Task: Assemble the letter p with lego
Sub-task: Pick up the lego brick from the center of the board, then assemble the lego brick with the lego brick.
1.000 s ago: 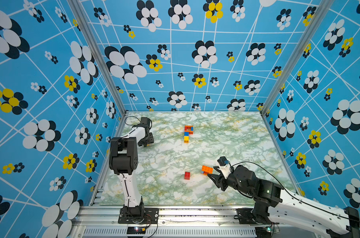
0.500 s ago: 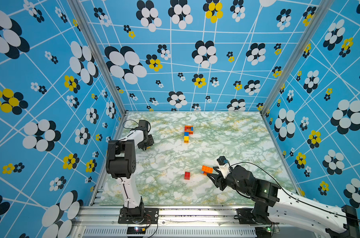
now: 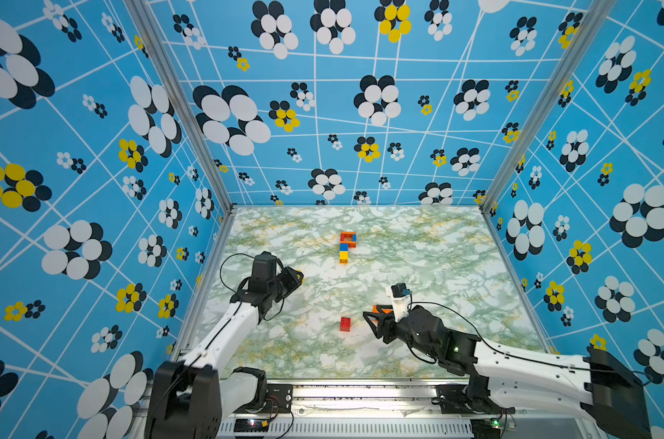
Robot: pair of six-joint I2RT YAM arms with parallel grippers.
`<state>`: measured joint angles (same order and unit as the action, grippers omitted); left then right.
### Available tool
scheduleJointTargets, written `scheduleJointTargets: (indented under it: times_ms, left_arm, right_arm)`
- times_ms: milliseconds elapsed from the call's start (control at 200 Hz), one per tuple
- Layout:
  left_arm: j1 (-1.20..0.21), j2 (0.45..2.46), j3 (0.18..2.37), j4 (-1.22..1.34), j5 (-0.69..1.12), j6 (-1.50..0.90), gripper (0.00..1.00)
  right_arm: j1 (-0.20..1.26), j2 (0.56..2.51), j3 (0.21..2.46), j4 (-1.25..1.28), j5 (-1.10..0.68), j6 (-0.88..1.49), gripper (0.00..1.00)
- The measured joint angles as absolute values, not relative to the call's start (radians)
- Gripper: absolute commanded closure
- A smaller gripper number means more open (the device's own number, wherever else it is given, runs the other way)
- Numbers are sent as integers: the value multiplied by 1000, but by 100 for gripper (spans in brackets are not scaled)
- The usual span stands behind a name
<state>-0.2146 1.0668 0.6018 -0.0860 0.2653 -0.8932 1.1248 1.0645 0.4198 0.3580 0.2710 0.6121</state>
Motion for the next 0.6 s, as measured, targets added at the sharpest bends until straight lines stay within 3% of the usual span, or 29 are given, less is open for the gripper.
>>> scheduleJointTargets:
  times_ms: [235, 600]
  left_arm:
    - [-469, 836, 496, 58, 134, -1173, 77]
    - [-790, 876, 426, 216, -52, -1392, 77]
  right_arm:
    - [1206, 1275, 425, 636, 374, 620, 41]
    - [1299, 1602, 466, 1187, 451, 428, 44]
